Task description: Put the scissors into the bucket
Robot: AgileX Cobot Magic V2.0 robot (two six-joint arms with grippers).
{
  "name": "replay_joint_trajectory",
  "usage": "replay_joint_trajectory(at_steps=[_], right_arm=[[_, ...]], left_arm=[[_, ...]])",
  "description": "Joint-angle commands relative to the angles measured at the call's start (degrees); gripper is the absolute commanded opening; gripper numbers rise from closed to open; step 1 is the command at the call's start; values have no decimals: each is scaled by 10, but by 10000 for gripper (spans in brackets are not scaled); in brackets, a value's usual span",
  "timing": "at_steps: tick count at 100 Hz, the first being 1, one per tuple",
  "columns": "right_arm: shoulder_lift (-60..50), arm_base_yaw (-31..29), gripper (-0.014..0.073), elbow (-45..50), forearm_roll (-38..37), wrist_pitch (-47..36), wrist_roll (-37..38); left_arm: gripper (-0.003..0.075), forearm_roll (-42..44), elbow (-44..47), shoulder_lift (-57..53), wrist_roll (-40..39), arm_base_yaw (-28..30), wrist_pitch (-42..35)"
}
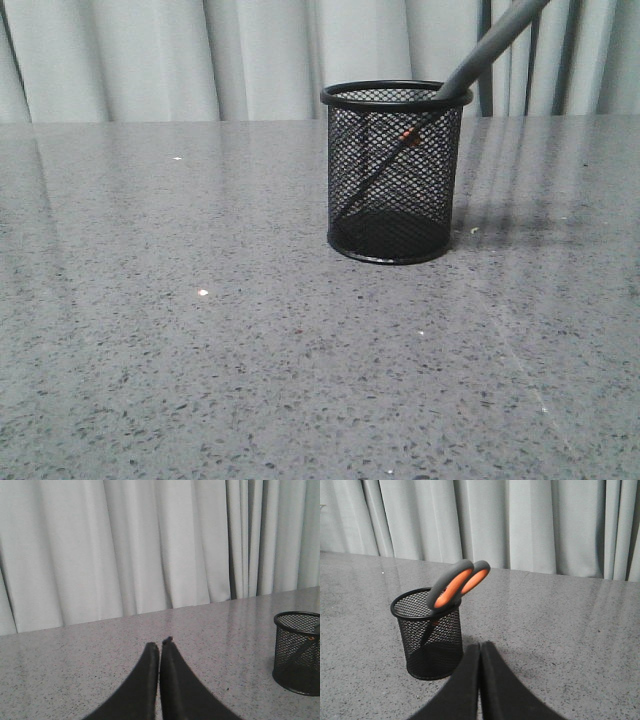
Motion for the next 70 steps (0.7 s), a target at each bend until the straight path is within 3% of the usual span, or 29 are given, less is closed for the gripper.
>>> replay_joint_trajectory(at_steps=[1, 14, 19, 26, 36, 43, 66, 70], right_arm=[[5, -3, -52, -16, 5, -43, 0], [5, -3, -52, -16, 5, -43, 0], [5, -3, -52, -16, 5, -43, 0], [5, -3, -52, -16, 5, -43, 0], [5, -3, -52, -16, 5, -43, 0], [5, -3, -52, -16, 5, -43, 0], [5, -3, -52, -16, 5, -43, 0], [5, -3, -52, -16, 5, -43, 0]], left_arm=[[-20, -15, -15, -9, -6, 1, -29], [-20, -14, -15, -9, -6, 1, -32], [-20, 27, -13, -8, -22, 1, -34], [-20, 137, 1, -8, -146, 5, -58], [-20, 354, 38, -9, -412, 24, -89], [-20, 440, 69, -11, -507, 37, -100], [-20, 471, 156, -16, -543, 46, -141], [-20, 476, 154, -16, -543, 46, -112]])
